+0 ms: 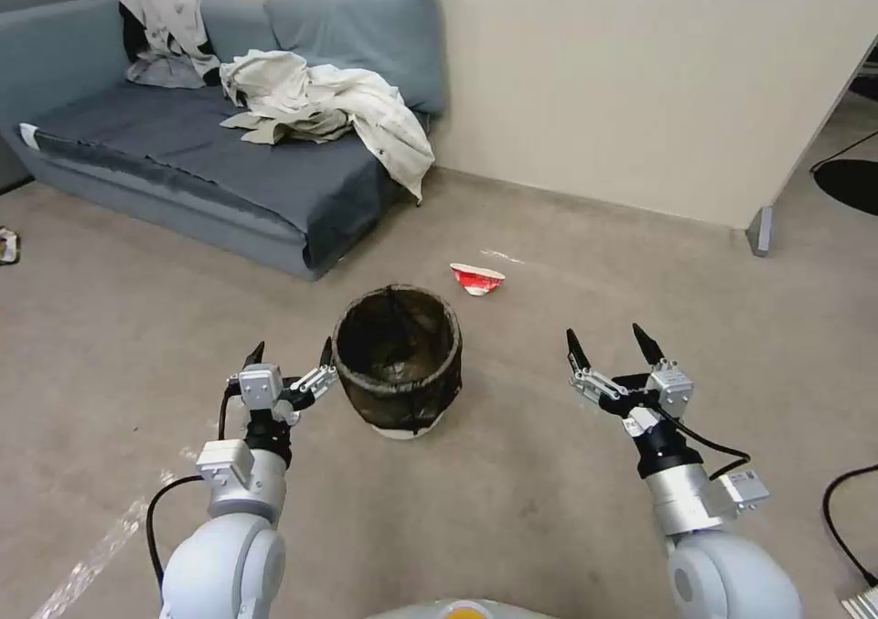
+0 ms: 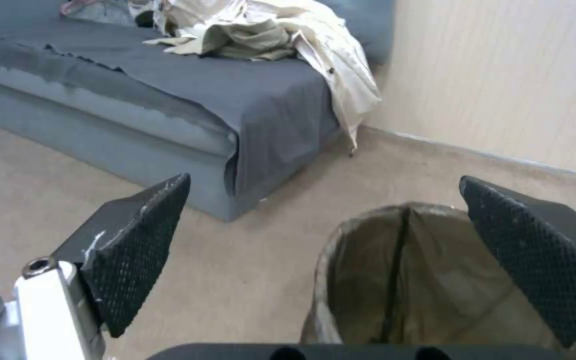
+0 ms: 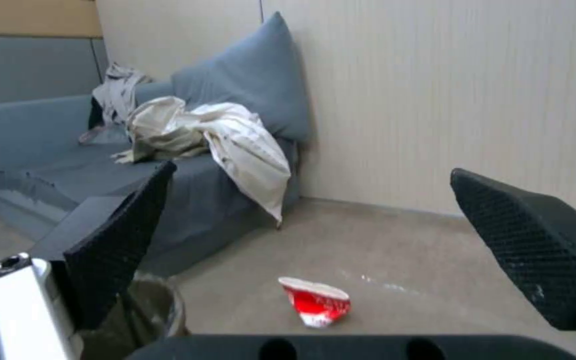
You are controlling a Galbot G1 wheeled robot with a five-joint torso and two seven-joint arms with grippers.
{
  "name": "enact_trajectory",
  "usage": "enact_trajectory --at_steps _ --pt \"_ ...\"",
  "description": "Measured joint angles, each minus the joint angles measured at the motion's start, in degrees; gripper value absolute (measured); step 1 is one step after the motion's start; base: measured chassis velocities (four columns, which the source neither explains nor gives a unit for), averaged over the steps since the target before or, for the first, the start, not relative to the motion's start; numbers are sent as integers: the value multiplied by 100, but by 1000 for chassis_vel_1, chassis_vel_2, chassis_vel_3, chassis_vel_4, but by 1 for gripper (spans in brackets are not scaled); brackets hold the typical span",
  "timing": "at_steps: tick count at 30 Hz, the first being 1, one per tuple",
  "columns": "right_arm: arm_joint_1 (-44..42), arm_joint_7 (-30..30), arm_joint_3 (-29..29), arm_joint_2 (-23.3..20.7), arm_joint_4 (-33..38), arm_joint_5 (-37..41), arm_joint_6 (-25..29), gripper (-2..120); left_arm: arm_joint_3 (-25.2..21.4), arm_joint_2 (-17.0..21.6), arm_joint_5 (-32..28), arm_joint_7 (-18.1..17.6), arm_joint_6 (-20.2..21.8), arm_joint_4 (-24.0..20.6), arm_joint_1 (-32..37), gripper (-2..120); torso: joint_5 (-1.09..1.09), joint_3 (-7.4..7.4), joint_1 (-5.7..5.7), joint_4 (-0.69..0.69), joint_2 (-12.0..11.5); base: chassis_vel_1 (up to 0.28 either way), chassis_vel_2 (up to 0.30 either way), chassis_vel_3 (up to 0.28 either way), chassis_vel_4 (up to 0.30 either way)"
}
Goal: Pick up the trash can from the floor.
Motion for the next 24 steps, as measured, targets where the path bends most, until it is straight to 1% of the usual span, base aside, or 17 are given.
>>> enact_trajectory --at_steps 3,6,7,8,9,10,11,12,13,14,15,16,17,19,20,22,24 --pt "33 -61 -10 0 -52 26 127 100 14 17 -50 -52 60 13 -43 100 1 1 0 1 0 -126 110 125 -117" --pt "53 -140 -11 -1 -105 43 238 100 94 96 -190 -221 358 13 -151 100 0 1 0 -1 0 -67 42 49 -51" --pt "53 -140 -11 -1 -105 43 238 100 94 96 -190 -221 358 13 -151 100 0 1 0 -1 0 -56 -12 -2 -37" --pt "53 -148 -12 -2 -109 53 246 100 112 124 -257 -247 450 13 -177 100 1 0 0 -1 0 0 0 0 0" --pt "52 -155 -15 -6 -110 64 252 100 145 193 -426 -299 654 8 -243 100 0 0 0 0 0 0 0 0 0" --pt "51 -157 -15 -7 -110 66 253 100 156 221 -500 -322 749 3 -275 100 0 0 0 0 0 0 0 0 0" --pt "50 -167 -17 -16 -110 77 253 100 196 361 -880 -478 1305 -6 -474 100 1 0 0 0 0 0 0 0 0" --pt "50 -167 -17 -16 -110 77 253 100 196 361 -880 -478 1305 -6 -474 100 1 0 0 0 0 0 0 0 0" --pt "50 -168 -17 -18 -110 78 253 100 200 386 -955 -522 1423 -1 -519 100 1 0 0 0 0 0 0 0 0" --pt "50 -168 -17 -19 -109 78 254 100 201 393 -975 -533 1452 1 -530 100 1 0 0 -1 0 0 0 0 0" --pt "55 -173 -19 -31 -108 78 248 100 205 466 -1185 -649 1762 37 -661 100 0 0 0 -2 0 0 0 0 0" --pt "79 -180 -31 -47 -108 78 231 100 205 516 -1316 -754 1950 76 -732 100 0 0 0 -2 0 0 0 0 0" --pt "79 -180 -31 -47 -108 78 231 100 205 516 -1316 -754 1950 76 -732 100 0 0 0 -2 0 0 0 0 0" --pt "147 -193 -59 -84 -111 78 177 100 206 577 -1443 -946 2221 194 -856 100 0 0 0 2 0 0 0 0 0" --pt "153 -194 -61 -89 -111 78 163 100 214 599 -1481 -977 2310 248 -919 100 0 0 0 2 0 0 0 0 0" --pt "154 -194 -62 -89 -112 78 158 100 220 613 -1507 -988 2361 283 -957 100 0 0 0 1 0 0 0 0 0" --pt "156 -196 -63 -91 -112 78 139 100 268 667 -1671 -1070 2527 467 -1128 100 0 0 0 1 0 0 0 0 0"
